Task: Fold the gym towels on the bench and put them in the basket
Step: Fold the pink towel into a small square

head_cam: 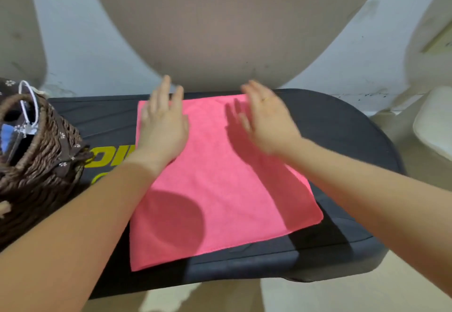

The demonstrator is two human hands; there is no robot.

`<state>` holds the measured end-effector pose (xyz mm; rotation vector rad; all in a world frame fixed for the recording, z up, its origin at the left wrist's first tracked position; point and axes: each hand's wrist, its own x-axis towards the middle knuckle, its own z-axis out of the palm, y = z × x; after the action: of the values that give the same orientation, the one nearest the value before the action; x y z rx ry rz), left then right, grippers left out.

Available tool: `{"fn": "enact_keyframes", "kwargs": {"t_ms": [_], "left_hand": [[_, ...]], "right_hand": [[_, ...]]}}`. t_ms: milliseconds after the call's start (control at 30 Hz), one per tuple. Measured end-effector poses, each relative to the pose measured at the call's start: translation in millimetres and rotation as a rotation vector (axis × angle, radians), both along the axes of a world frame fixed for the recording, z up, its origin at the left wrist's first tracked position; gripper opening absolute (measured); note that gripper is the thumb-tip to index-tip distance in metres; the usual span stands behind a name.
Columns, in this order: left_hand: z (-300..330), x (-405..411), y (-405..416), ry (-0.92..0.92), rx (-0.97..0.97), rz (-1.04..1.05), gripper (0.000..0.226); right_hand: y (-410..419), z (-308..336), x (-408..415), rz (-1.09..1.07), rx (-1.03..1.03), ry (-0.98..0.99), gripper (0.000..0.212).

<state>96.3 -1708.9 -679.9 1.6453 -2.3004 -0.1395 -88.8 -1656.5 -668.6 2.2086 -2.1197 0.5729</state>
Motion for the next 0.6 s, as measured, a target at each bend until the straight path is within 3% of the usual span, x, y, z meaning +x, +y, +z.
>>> {"fn": "enact_keyframes", "kwargs": {"t_ms": [67,167,233,333,433,500,600], "left_hand": [[-10.4,-1.3,17.0,-0.043,0.111,-0.136,0.056],[-22.9,16.6,41.0,-0.188,0.275,-0.144,0.066],[-26.7,30.9,53.2,-0.268,0.280,-0.107,0.068],[-25.3,42.6,71.0,-0.212,0.265,-0.088,0.070],[-19.4,50.0,94.5,-0.134,0.074,-0.267,0.069],[-19.2,56.6,115.7,-0.116,-0.020,-0.402,0.054],[-23.7,71.6,145.1,-0.112,0.039,-0.516,0.050]], "right_hand": [[17.7,-10.6,23.1,0.214,0.190,0.013,0.066],[44.5,-28.8,19.7,0.196,0.423,0.150,0.073],[54.4,-32.8,2.8,0.103,0.408,0.190,0.081],[65.8,-29.0,-21.0,-0.044,0.442,0.155,0.065],[84.0,-24.4,-33.3,-0.110,0.403,0.145,0.059],[102.5,-20.4,-37.2,-0.076,0.285,0.154,0.056],[128.6,-16.0,-43.7,0.124,0.235,0.110,0.056]]}}
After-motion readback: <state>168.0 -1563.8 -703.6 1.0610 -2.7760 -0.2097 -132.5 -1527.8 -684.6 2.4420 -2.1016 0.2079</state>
